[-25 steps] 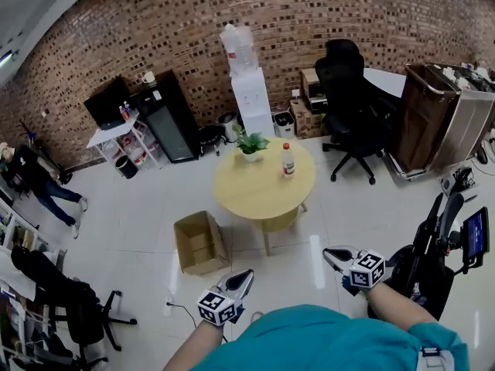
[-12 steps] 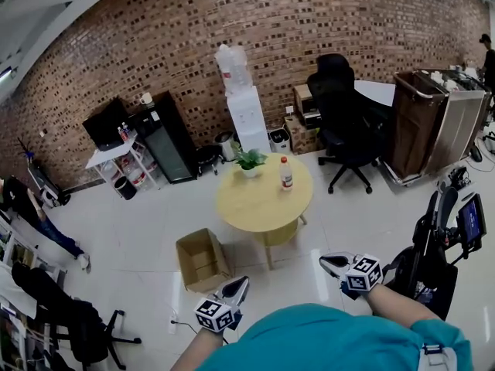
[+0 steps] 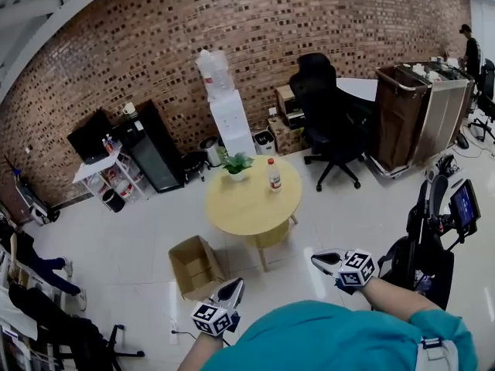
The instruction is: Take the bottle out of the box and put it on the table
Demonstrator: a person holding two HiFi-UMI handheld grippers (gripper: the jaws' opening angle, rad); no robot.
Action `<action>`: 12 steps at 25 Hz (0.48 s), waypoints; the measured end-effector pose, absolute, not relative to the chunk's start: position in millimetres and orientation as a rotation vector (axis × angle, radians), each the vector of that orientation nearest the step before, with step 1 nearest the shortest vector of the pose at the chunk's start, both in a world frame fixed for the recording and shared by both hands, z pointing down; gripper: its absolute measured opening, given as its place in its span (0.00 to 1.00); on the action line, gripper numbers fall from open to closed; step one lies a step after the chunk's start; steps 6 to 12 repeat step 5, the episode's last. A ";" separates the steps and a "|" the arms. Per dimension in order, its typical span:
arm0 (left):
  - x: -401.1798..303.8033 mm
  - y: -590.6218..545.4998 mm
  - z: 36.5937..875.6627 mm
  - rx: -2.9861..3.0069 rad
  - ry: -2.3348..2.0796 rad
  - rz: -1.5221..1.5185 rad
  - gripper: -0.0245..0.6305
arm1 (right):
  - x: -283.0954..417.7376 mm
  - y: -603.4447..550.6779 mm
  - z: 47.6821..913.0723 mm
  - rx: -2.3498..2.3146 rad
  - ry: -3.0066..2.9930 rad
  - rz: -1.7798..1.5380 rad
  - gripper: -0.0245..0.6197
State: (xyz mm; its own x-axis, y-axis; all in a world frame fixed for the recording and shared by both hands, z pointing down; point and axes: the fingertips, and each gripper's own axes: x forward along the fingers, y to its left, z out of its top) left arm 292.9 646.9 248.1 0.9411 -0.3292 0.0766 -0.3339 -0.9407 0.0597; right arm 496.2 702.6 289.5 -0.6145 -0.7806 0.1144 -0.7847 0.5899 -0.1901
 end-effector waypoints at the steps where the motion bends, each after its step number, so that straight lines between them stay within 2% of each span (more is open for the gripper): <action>1: 292.2 645.8 244.7 3.020 -0.524 0.093 0.04 | 495.9 700.9 285.9 1.363 -2.782 0.346 0.04; 12: 300.3 643.6 232.7 3.009 -0.530 0.082 0.04 | 502.6 698.8 270.7 1.339 -2.769 0.336 0.04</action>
